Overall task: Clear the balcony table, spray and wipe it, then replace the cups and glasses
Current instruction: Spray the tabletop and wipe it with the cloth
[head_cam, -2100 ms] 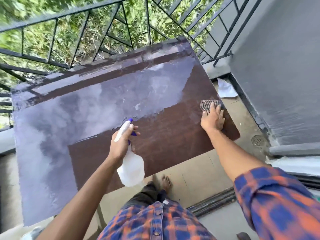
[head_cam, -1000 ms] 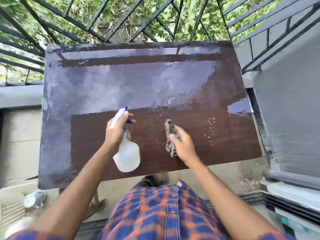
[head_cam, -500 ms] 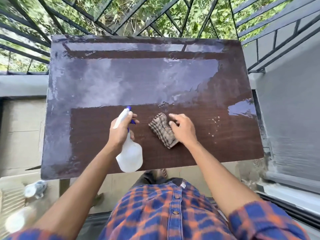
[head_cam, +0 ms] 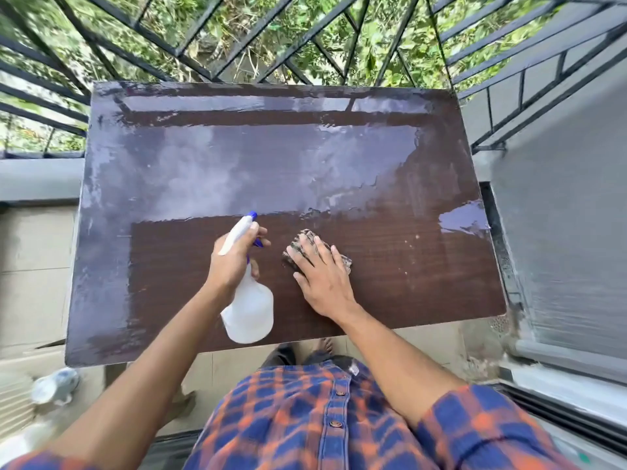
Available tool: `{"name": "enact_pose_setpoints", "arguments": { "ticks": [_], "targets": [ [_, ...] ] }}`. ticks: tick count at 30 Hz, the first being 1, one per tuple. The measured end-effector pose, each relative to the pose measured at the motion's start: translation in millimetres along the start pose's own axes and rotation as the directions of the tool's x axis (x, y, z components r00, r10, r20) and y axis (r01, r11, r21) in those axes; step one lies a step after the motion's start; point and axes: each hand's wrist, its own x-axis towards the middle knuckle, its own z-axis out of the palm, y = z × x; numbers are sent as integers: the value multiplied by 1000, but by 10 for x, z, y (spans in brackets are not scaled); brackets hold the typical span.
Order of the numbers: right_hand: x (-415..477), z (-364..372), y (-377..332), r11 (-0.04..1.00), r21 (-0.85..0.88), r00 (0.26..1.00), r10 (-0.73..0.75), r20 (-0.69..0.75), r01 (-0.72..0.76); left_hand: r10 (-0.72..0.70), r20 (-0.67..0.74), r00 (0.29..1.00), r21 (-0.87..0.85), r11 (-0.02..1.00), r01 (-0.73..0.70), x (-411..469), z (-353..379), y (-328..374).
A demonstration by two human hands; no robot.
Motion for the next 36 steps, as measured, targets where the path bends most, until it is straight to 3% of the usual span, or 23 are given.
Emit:
{"name": "enact_pose_setpoints", "arguments": {
  "ticks": [3, 6, 11, 15, 26, 31, 33, 36],
  "targets": [
    [-72, -75, 277, 992, 38, 992, 122, -8, -122, -5, 28, 1000, 32, 999, 4, 11, 130, -5],
    [-229, -239, 832, 934, 88, 938, 348, -15, -345, 5, 59, 998, 69, 998, -9, 19, 277, -1],
    [-733, -613, 2012, 695, 171, 707, 707, 14, -698, 10, 103, 995, 79, 997, -18, 45, 596, 56],
    [-980, -733, 2507, 650, 192, 669, 742, 49, -735, 11, 102, 995, 93, 995, -20, 82, 887, 45],
    [-542, -833, 3181, 665, 252, 660, 742, -118, -703, -22, -17, 1000, 52, 998, 23, 126, 1659, 85],
    [21, -801, 3016, 557, 284, 519, 830, -203, -780, 44, -94, 995, 45, 998, -40, 130, 1671, 135],
    [313, -802, 2865, 605, 289, 572, 796, -198, -742, 60, -149, 987, 49, 997, -53, 113, 1589, 145],
    [737, -763, 2529, 790, 192, 765, 613, -197, -583, 69, -226, 972, 64, 996, -56, 65, 1432, 161]
  ]
}}
